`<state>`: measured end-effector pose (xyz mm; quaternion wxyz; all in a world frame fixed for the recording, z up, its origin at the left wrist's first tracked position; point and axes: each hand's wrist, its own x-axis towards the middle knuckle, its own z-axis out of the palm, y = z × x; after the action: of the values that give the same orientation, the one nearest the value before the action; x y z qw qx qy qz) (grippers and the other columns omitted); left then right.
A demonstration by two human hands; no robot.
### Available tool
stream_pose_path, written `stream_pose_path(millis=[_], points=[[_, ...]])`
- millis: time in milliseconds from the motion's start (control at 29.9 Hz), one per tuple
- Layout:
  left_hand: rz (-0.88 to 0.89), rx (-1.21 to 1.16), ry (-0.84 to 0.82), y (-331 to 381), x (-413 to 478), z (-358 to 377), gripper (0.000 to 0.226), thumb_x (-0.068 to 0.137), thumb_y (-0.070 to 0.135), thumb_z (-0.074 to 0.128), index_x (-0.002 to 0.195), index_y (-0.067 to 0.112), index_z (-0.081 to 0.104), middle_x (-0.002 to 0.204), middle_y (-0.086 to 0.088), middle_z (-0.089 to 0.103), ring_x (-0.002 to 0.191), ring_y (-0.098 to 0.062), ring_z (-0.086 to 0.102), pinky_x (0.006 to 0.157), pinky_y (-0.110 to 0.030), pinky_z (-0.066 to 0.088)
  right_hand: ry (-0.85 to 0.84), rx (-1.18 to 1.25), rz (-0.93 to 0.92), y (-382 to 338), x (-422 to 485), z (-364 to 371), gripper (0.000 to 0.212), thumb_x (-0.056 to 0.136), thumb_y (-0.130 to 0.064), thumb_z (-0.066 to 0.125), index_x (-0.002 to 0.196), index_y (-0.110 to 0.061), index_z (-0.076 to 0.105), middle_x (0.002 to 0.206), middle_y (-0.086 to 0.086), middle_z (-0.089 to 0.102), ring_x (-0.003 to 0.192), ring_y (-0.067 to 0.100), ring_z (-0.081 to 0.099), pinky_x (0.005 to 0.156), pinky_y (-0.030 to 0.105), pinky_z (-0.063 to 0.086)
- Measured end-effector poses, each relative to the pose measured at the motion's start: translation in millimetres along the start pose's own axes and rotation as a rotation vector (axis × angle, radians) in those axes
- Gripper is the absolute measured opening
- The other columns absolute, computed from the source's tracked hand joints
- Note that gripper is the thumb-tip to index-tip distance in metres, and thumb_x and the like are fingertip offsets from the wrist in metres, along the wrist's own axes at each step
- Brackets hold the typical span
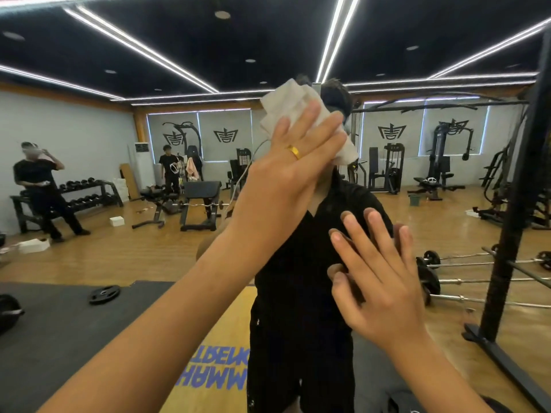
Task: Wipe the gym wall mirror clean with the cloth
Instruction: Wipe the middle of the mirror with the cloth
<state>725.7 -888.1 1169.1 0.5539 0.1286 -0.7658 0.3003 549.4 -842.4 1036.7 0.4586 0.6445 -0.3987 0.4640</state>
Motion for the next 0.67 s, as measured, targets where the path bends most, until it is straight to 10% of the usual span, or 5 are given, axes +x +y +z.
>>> stream_pose_path(millis=[669], points=[[-0.170,0.112,0.021,32.0,-60.8,-1.8,0.046,0.091,-0.009,0.072,0.135,0.000,0.063,0.147,-0.013,0.054,0.142,-0.031,0.047,0.121,-0.048,0.036,0.003,0.067,0.020,0.8,-0.2,-1.3,0.046,0.097,-0.019,0.057,0.143,-0.014,0.059,0.157,0.008,0.046,0.152,0.030,0.034,0.126,0.055,0.018]])
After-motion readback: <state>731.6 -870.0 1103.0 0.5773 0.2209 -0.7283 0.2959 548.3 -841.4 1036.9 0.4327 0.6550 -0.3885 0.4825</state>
